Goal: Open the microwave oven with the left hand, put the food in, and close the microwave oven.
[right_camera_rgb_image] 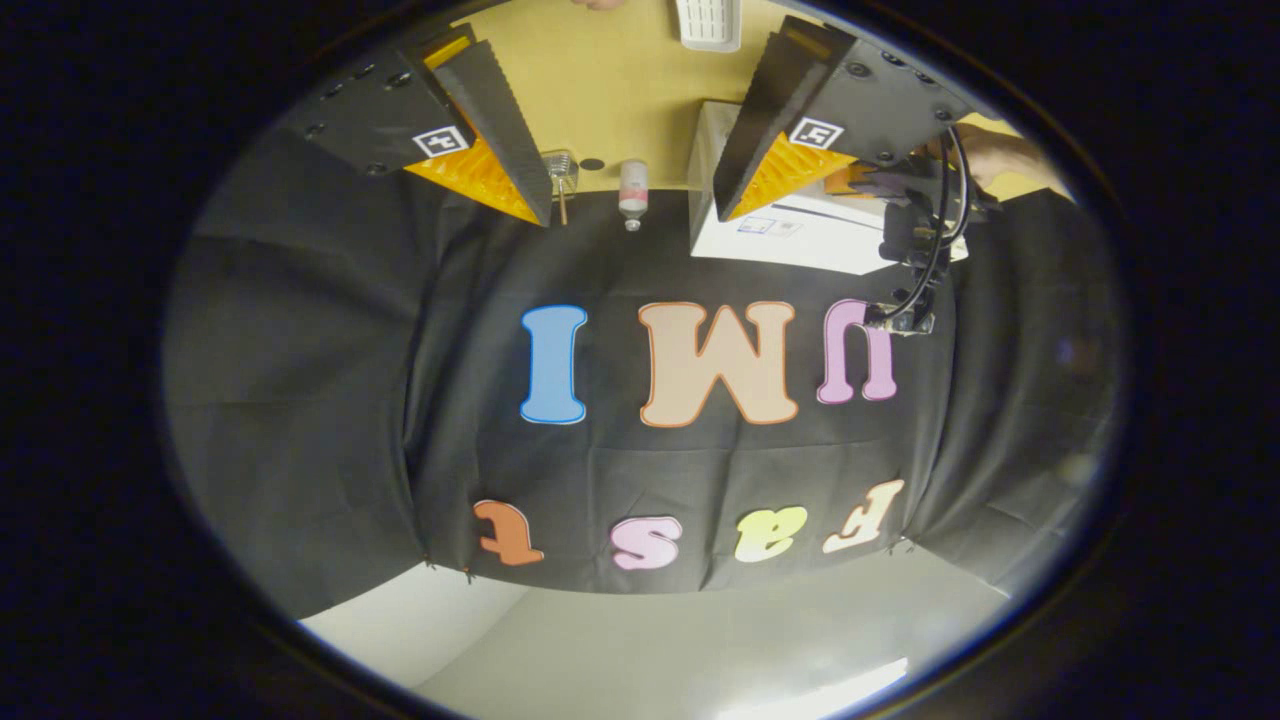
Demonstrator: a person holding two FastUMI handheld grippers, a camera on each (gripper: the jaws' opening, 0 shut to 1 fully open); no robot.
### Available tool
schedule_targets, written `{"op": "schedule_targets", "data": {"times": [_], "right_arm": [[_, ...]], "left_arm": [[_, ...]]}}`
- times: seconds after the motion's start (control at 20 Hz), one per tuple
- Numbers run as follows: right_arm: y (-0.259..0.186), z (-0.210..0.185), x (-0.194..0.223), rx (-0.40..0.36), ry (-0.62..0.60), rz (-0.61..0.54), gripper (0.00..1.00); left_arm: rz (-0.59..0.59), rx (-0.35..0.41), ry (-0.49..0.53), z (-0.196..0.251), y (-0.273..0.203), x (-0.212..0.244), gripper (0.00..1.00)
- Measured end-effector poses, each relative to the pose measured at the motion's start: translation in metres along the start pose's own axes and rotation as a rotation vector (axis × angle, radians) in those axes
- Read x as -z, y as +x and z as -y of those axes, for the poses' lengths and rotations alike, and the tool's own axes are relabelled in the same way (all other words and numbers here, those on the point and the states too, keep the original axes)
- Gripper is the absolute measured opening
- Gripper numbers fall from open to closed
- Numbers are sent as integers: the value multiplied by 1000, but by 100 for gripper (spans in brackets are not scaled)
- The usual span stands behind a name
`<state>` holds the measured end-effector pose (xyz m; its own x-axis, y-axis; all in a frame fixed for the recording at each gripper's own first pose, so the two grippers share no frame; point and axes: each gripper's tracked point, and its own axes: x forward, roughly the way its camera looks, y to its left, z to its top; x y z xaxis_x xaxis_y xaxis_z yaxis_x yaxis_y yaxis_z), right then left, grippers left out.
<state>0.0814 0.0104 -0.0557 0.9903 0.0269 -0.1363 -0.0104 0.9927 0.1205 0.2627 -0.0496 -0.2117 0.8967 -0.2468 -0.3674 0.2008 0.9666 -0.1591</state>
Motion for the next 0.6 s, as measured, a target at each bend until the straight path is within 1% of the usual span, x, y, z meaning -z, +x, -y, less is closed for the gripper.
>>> {"op": "schedule_targets", "data": {"times": [0.05, 0.1, 0.15, 0.25, 0.3, 0.35, 0.4, 0.45, 0.5, 0.6], "right_arm": [[0, 1, -1, 2, 4, 0, 92], [2, 1, 1, 3, 6, -3, 92], [4, 1, 2, 3, 8, -6, 92], [6, 0, 1, -2, 12, -9, 92], [6, 0, 2, -4, 12, -9, 99], [7, 1, 2, -2, 10, -8, 99], [6, 3, 1, 0, 11, -7, 92], [6, 4, 1, 2, 12, -7, 92], [6, 6, 1, 3, 12, -9, 92], [7, 10, 1, 14, 8, -8, 92]], "left_arm": [[7, 4, -5, 2, 2, -2, 2], [11, 7, -14, 3, 3, -3, 0], [8, 9, -23, 5, 4, -1, 2], [-3, 8, -25, 6, 4, 1, 0], [-2, 12, -30, 9, 6, 1, 0], [-3, 16, -38, 11, 8, 2, 0], [4, 16, -36, 12, 11, 1, 0], [0, -16, -9, 2, 15, -2, 1], [-12, 10, -37, 7, 12, 3, 0], [-13, 11, -45, 11, 13, 3, 0]]}}
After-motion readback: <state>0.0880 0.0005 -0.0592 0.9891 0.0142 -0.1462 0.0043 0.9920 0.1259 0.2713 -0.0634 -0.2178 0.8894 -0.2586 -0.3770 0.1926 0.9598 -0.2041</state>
